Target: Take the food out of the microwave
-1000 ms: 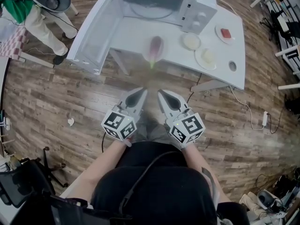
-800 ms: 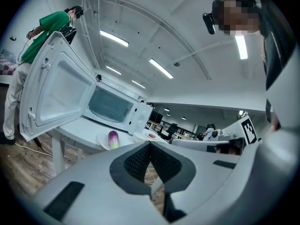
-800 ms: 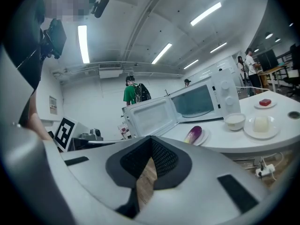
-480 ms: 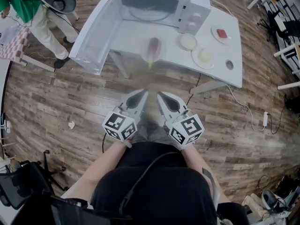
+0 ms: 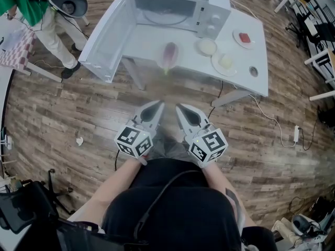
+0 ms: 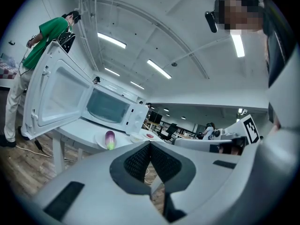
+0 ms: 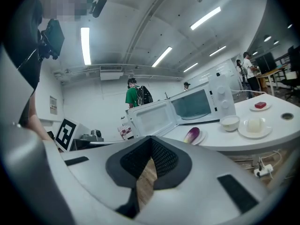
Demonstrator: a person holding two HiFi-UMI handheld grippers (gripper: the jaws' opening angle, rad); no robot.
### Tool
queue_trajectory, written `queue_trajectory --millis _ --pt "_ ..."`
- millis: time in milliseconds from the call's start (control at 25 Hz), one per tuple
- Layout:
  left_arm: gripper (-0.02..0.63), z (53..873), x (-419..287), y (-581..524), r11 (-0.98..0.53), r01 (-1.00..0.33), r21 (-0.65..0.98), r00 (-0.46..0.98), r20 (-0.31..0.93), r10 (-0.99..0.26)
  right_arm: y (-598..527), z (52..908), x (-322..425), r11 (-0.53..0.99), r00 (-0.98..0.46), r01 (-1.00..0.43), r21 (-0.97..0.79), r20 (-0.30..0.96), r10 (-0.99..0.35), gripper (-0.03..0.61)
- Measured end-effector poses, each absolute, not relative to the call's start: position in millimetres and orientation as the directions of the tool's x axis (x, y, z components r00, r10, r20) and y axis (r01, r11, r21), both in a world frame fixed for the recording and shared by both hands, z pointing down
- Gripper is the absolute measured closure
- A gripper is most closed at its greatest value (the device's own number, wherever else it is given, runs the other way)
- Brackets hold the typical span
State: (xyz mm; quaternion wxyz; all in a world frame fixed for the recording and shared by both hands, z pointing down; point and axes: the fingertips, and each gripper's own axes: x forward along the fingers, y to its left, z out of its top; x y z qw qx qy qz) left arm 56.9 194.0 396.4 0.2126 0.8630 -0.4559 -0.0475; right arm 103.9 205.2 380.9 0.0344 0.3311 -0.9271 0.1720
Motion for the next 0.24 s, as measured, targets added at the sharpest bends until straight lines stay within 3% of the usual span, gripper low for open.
queue_trajectory --millis 240 --pt "0.603 390 60 204 -0.494 -0.776 0.393 0.570 0.101 -0.815 217 375 107 0.730 -0.781 -0.622 -0.281 0.168 -0.601 0.558"
